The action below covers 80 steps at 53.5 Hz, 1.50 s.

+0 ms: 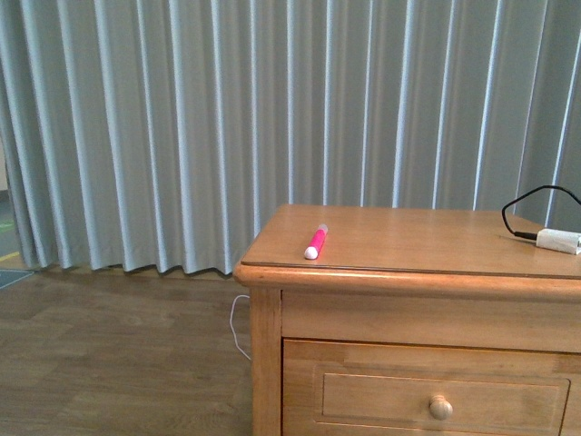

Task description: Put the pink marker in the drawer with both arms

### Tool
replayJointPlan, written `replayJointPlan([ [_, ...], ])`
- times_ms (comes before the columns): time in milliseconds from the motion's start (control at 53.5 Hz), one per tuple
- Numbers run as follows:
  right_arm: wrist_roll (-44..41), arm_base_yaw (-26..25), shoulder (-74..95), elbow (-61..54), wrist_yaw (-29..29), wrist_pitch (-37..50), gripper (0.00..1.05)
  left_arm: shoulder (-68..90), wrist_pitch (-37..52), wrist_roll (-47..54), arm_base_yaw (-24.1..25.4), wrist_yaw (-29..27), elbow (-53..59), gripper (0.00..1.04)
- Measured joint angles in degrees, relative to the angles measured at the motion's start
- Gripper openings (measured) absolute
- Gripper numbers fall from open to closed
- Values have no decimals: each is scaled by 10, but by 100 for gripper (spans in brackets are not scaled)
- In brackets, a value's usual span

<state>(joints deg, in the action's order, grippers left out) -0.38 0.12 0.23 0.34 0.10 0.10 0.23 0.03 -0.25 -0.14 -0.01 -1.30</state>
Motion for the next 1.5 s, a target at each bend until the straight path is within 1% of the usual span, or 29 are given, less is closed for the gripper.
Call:
replayJointPlan([
  [1103,0,0,0,0,0,0,96,0,0,0,0,0,0,98],
  [1122,-3,1,3,1,5,-5,96,0,0,0,0,0,0,98],
  [1197,-8,10,41,28,35,-78,96,0,0,0,0,0,0,98],
  [1234,-8,17,74,36,44,-84,96,0,0,0,0,0,0,98],
  [1309,-8,34,147,43,47,-39,96,0,0,0,0,0,0,98],
  [1496,-6,80,397,96,55,151,96,0,0,0,0,0,0,98],
])
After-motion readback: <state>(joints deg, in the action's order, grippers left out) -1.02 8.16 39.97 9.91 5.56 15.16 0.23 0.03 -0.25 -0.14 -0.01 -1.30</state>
